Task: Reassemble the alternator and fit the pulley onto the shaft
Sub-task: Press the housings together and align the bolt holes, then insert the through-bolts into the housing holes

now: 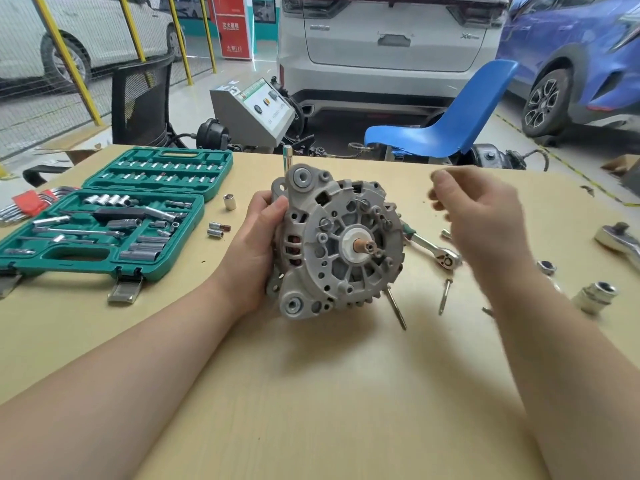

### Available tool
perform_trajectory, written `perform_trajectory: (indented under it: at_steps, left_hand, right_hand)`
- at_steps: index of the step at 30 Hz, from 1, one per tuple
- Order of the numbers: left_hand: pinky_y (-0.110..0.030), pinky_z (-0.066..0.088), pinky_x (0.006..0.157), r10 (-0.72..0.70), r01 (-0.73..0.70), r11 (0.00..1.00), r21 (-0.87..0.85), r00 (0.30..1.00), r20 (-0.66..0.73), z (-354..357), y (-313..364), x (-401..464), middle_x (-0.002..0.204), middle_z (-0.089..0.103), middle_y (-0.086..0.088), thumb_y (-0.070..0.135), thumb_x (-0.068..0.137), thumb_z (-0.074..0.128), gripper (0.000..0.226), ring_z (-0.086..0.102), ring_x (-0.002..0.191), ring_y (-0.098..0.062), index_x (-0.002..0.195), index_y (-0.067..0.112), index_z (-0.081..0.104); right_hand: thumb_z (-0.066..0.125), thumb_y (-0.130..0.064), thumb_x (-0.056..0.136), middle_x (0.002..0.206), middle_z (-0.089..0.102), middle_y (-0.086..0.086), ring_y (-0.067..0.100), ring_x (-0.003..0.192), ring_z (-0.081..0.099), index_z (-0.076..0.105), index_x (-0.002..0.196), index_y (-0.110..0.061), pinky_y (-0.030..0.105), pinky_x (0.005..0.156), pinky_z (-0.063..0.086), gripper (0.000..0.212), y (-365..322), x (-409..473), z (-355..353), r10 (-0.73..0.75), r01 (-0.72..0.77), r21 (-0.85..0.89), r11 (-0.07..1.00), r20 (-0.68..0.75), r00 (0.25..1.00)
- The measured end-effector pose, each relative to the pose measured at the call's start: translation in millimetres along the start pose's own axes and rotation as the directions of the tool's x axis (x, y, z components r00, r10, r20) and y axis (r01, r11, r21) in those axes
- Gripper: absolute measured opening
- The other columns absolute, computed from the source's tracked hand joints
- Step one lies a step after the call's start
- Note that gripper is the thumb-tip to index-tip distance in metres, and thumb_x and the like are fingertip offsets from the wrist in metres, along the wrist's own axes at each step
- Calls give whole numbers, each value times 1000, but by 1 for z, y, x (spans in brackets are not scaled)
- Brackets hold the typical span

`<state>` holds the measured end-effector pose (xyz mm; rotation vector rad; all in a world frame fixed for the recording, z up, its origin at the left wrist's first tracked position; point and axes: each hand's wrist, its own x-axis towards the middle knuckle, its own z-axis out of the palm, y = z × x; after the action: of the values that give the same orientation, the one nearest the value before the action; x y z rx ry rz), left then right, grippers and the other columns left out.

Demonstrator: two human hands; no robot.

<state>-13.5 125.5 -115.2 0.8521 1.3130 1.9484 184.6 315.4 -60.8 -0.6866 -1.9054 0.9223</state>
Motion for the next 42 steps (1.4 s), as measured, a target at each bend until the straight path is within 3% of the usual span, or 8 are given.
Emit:
perform_trajectory:
  at_steps: [5, 11, 18, 23, 27, 33, 36, 42]
  left_hand:
    - [-54, 51, 100, -5, 5, 1000, 14, 1000, -26, 3, 1, -1, 110, 63, -11, 45, 103, 56, 30, 63, 111, -32, 117, 20, 47]
    - [-50, 52, 99, 7, -7, 1000, -12, 998, -54, 10, 4, -2, 116, 58, -20, 46, 100, 54, 41, 62, 113, -34, 124, 13, 45]
    - [-74, 34, 118, -59, 52, 986, -157, 997, -45, 12, 12, -6, 152, 42, -41, 49, 96, 53, 83, 43, 143, -57, 154, -6, 31]
    - [-72, 32, 121, -117, 99, 971, -219, 991, -72, 11, 10, -1, 155, 43, -38, 52, 105, 53, 80, 45, 145, -54, 158, -4, 30]
    - [-71, 32, 121, -123, 102, 971, -217, 989, -85, 11, 8, 2, 154, 43, -39, 50, 102, 48, 80, 45, 145, -55, 157, -5, 31]
    - [-73, 34, 118, -87, 66, 971, -230, 993, -83, 7, -1, 5, 148, 45, -44, 47, 104, 58, 75, 46, 140, -59, 151, -7, 34]
    - [-55, 55, 99, -40, 22, 986, -166, 994, -105, 3, -5, 6, 114, 70, -24, 46, 97, 65, 50, 70, 110, -40, 123, 6, 52]
    - [-42, 57, 79, -2, -5, 994, -112, 998, -65, -3, -7, 8, 97, 71, -5, 50, 95, 68, 35, 70, 93, -23, 106, 21, 54]
  right_hand:
    - [79, -42, 85, 67, 72, -10, 14, 71, 67, 79, 74, -26, 29, 59, 47, 19, 18, 19, -49, 420, -47, -745, 665, 320, 849]
    - [79, -50, 74, 52, 68, -6, 21, 66, 69, 74, 71, -17, 32, 65, 51, 34, 26, 17, -42, 560, 10, -878, 479, 315, 766]
    - [71, -30, 72, 64, 59, 1, 24, 59, 54, 58, 70, -14, 26, 56, 38, 20, 28, 8, -16, 568, 30, -899, 437, 302, 766]
    - [74, -28, 78, 64, 73, -8, 9, 61, 66, 77, 73, -22, 28, 57, 52, 9, 2, 3, -17, 116, -59, -321, 945, 160, 980]
    - [76, -16, 87, 77, 75, 7, 22, 65, 66, 74, 84, -10, 31, 60, 51, 6, -35, -19, 3, -207, 197, 269, 943, 8, 978]
    - [78, -2, 88, 87, 76, 11, 31, 75, 75, 68, 99, -6, 48, 67, 64, 14, -66, -35, 46, -450, 378, 384, 843, 116, 885]
    - [77, -1, 90, 91, 78, 4, 28, 80, 77, 65, 119, -17, 46, 75, 64, 35, -75, -33, 59, -499, 402, 423, 812, 147, 854]
    - [79, 0, 91, 92, 79, 5, 21, 77, 76, 79, 99, -1, 39, 70, 63, 8, -64, -32, 75, -643, 641, 63, 765, 25, 765]
